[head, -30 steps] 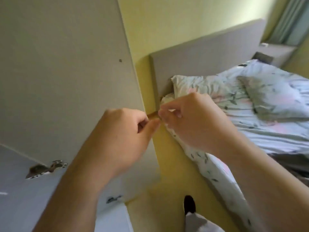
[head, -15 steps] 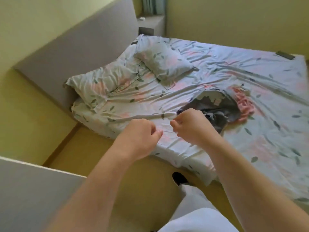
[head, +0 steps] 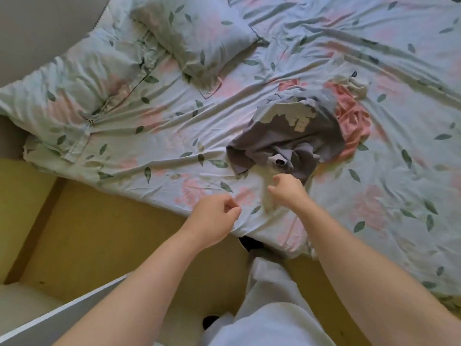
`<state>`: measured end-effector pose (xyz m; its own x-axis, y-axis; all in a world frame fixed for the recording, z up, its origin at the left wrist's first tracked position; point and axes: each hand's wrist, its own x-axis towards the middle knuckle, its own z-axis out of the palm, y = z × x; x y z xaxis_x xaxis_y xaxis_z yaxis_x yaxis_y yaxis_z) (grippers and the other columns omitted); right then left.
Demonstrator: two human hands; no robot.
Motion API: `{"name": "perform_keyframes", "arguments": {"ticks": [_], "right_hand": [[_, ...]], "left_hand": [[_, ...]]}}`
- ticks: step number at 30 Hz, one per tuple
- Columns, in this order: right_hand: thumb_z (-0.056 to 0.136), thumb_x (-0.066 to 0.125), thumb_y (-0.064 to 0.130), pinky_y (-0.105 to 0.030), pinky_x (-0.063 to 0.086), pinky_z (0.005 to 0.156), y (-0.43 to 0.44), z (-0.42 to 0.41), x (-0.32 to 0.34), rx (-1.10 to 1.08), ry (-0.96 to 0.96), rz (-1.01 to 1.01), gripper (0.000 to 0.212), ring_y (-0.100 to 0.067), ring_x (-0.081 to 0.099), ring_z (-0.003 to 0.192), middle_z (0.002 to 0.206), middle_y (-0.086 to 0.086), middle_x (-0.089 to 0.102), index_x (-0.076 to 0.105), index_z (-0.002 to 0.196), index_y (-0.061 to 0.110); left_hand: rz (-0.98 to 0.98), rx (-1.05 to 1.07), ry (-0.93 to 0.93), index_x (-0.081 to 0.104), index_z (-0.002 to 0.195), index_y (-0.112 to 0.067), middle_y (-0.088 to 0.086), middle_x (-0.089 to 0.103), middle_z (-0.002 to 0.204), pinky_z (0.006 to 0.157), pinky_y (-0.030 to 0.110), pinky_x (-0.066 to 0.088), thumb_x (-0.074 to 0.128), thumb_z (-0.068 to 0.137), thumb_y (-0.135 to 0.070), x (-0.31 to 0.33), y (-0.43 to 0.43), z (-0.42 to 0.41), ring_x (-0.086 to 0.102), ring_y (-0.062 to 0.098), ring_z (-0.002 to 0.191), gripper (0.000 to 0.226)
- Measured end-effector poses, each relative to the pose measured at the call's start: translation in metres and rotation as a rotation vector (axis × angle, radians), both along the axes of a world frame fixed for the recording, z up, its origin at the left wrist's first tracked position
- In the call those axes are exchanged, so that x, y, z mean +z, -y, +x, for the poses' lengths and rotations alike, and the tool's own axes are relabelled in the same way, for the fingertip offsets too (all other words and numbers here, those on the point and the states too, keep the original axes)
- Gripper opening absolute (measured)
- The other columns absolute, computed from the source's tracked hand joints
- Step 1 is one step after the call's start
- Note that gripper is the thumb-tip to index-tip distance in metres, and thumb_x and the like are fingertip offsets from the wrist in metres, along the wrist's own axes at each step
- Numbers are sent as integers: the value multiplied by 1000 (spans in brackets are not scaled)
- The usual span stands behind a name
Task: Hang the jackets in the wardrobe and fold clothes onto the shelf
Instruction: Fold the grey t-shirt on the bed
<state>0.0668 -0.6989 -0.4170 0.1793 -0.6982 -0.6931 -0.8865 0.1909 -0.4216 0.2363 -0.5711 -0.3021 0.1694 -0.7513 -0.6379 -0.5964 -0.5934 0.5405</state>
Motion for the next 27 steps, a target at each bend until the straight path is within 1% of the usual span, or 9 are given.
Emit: {"name": "perform_keyframes", "arguments": {"ticks": [2, 4, 6, 10, 12, 14, 18, 21, 27], "right_hand": [[81, 57, 25, -44, 53, 98, 31, -3, -37, -193, 94, 45, 47, -33, 66, 113, 127, -10, 67, 65, 128, 18], [79, 54, 21, -48, 58, 90, 54, -5, -81, -460, 214, 76, 38, -26, 75, 88, 111, -7, 70, 64, 115, 27], [87, 53, 12, -49, 61, 84, 69, 1, -97, -681, 277, 88, 36, -21, 75, 70, 114, -5, 66, 59, 121, 24], [99, 47, 9, -47, 61, 84, 93, 15, -116, -887, 309, 246, 60, -34, 70, 91, 134, 1, 41, 36, 152, 34], [99, 51, 9, -51, 56, 94, 100, 19, -125, -895, 304, 338, 65, -34, 60, 105, 131, 4, 37, 31, 155, 37], [93, 58, 11, -51, 56, 95, 105, 18, -142, -853, 279, 325, 64, -31, 62, 102, 127, -1, 51, 42, 151, 33], [67, 68, 33, -45, 60, 88, 110, -3, -201, -814, 184, 108, 39, -30, 72, 94, 104, -7, 75, 77, 104, 26], [72, 63, 43, -45, 61, 81, 114, 5, -152, -733, 183, -16, 21, -27, 73, 80, 75, -1, 75, 75, 71, 26], [86, 60, 40, -38, 56, 70, 104, 35, -13, -586, 303, -262, 29, -26, 67, 76, 69, 1, 71, 73, 74, 16]], "left_hand": [[74, 127, -85, 70, 95, -22, -6, 73, 90, 80, 33, 59, 60, 99, -29, -19, 17, 5, 72, 10, 78, 12], [159, 302, -193, 70, 96, -18, 0, 75, 91, 76, 32, 58, 62, 99, -25, -34, 31, 9, 74, 14, 75, 12], [227, 426, -250, 70, 100, -14, 7, 76, 95, 73, 33, 56, 62, 99, -23, -48, 42, 15, 74, 17, 72, 12], [305, 533, -270, 69, 105, -10, 10, 76, 96, 85, 42, 58, 63, 99, -20, -71, 61, 24, 72, 18, 71, 13], [323, 557, -283, 69, 104, -10, 10, 76, 96, 90, 47, 57, 63, 99, -21, -78, 68, 28, 72, 20, 73, 13], [332, 566, -286, 70, 104, -11, 8, 77, 96, 90, 46, 58, 63, 99, -21, -82, 74, 31, 73, 21, 76, 13], [334, 539, -301, 69, 104, -14, 6, 77, 96, 75, 34, 59, 63, 99, -24, -78, 84, 37, 73, 18, 77, 12], [317, 501, -317, 68, 103, -13, 6, 76, 95, 72, 32, 55, 64, 99, -24, -68, 90, 42, 71, 16, 74, 13], [225, 384, -289, 67, 102, -12, 6, 76, 96, 64, 27, 53, 62, 99, -21, -38, 102, 56, 70, 16, 76, 12]]}}
